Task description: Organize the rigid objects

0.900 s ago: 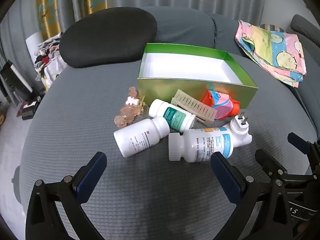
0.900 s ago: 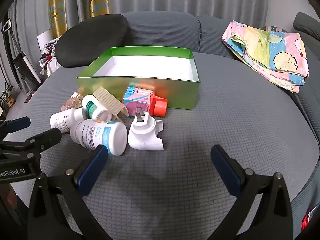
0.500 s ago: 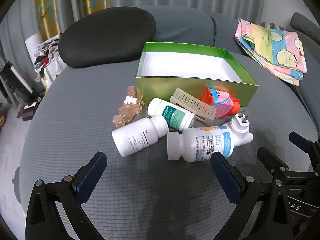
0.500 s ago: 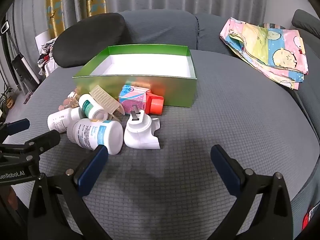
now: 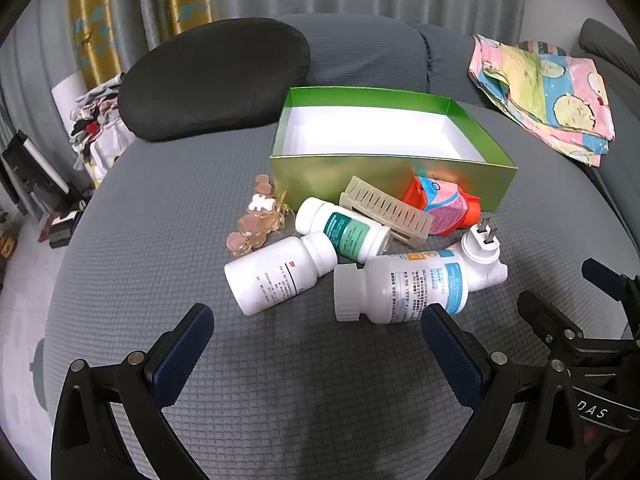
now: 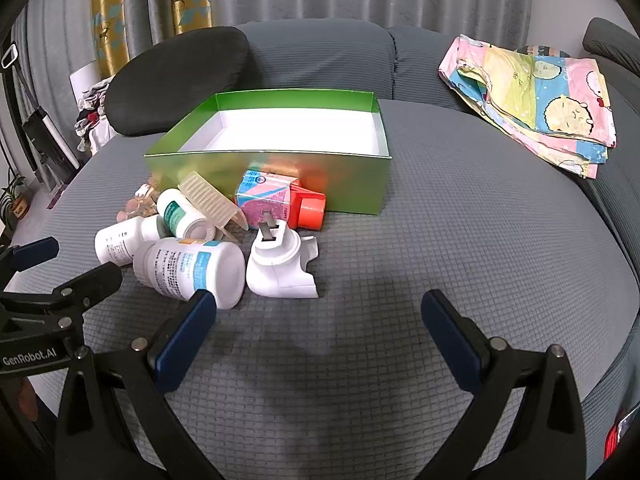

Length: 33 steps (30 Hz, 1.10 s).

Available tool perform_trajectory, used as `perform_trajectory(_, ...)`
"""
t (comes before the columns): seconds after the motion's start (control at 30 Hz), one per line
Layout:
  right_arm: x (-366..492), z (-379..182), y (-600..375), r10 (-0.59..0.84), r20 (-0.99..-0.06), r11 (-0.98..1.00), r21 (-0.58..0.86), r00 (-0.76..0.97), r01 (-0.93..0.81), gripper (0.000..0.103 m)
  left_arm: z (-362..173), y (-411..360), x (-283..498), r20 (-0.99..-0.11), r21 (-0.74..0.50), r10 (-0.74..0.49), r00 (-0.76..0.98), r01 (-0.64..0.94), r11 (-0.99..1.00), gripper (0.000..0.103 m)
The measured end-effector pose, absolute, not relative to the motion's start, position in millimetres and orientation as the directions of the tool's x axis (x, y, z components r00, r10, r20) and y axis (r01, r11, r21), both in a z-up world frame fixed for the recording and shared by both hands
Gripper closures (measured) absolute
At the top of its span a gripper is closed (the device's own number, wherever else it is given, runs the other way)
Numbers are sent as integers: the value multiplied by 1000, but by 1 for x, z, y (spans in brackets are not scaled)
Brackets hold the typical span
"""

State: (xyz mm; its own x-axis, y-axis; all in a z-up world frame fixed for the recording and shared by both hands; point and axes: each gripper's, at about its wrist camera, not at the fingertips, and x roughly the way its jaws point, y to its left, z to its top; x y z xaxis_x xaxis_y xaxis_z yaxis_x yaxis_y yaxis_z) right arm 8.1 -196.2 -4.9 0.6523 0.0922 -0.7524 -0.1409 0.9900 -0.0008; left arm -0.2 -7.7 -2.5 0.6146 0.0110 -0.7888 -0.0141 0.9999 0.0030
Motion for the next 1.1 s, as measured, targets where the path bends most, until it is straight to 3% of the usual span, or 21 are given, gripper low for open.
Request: perform_trajectory(1.1, 6, -7, -195, 95, -754, 990, 6, 650, -138, 1, -8, -13, -3, -792, 1, 4, 611, -6, 1000, 0)
